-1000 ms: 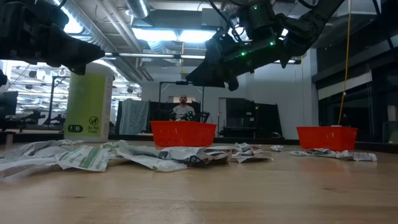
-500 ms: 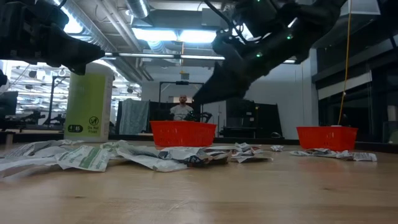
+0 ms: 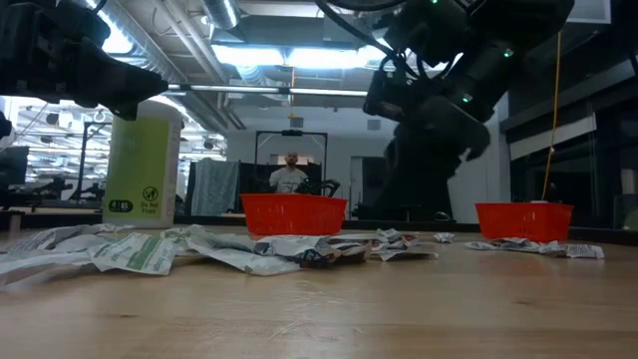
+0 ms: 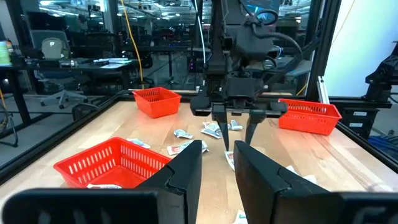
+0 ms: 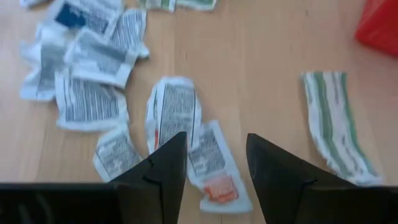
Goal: Pick & Place First Aid Supplies
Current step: Put the orange ointment pack into the red container
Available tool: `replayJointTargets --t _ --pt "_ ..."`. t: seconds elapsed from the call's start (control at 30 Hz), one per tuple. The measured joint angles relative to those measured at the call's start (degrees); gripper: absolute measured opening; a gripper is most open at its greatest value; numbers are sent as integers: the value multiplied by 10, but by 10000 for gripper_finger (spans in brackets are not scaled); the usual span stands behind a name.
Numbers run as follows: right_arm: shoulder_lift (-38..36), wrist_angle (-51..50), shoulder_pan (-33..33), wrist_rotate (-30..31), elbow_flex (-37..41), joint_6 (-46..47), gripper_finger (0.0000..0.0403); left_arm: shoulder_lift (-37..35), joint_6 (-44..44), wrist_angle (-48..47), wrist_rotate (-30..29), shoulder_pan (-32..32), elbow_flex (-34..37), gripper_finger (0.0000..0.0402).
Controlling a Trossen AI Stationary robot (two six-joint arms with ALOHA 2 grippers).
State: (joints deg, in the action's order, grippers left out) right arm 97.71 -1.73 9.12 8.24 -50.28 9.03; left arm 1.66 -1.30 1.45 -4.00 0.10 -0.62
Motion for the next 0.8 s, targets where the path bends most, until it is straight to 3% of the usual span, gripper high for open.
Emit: replayJointTargets --t 0.23,0.5,0.8 --pt "-2 -35 6 4 0 -5 165 0 0 0 0 0 0 88" --pt "-44 -104 5 128 0 -4 165 0 0 0 0 0 0 88" --pt "-17 -129 5 184 0 -36 165 0 0 0 0 0 0 88"
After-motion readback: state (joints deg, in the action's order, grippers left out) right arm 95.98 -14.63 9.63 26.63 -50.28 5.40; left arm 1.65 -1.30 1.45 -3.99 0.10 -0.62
